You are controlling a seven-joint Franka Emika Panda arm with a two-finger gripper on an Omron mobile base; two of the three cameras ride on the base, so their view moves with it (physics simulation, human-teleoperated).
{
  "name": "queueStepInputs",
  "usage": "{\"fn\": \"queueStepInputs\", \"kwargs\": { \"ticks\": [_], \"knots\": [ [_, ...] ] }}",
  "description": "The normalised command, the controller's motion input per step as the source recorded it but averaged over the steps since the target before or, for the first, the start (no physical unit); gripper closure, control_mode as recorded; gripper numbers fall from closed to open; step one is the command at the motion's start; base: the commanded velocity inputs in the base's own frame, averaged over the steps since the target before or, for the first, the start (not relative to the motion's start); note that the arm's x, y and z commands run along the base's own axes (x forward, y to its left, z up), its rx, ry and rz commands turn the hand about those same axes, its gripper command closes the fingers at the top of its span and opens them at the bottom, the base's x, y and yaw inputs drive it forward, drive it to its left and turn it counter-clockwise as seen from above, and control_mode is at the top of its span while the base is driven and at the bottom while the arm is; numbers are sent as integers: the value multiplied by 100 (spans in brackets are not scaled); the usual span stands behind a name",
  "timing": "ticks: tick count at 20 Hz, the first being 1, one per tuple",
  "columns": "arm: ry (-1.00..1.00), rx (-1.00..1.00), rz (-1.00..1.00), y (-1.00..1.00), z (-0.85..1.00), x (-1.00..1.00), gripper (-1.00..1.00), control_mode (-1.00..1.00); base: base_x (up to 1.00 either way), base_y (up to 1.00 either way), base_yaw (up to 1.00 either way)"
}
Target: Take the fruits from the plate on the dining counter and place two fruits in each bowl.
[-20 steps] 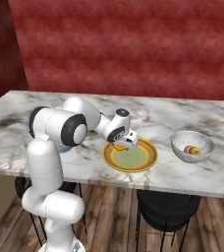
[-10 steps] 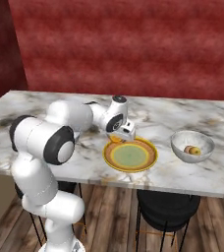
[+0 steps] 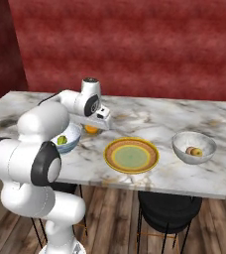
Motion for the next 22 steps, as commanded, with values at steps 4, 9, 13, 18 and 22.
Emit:
{"fn": "queueStepInputs", "kwargs": {
  "ticks": [4, 9, 13, 18, 22],
  "knots": [
    [11, 0, 11, 100, 27, -2, 100, -100, 0, 0, 0],
    [5, 1, 14, 100, -1, 0, 100, -100, 0, 0, 0],
    [1, 0, 13, 100, -56, 5, 100, -100, 0, 0, 0],
    [0, 0, 6, 31, -32, 62, 100, -100, 0, 0, 0],
    [0, 0, 0, 0, -35, 47, 100, -100, 0, 0, 0]
  ]
}}
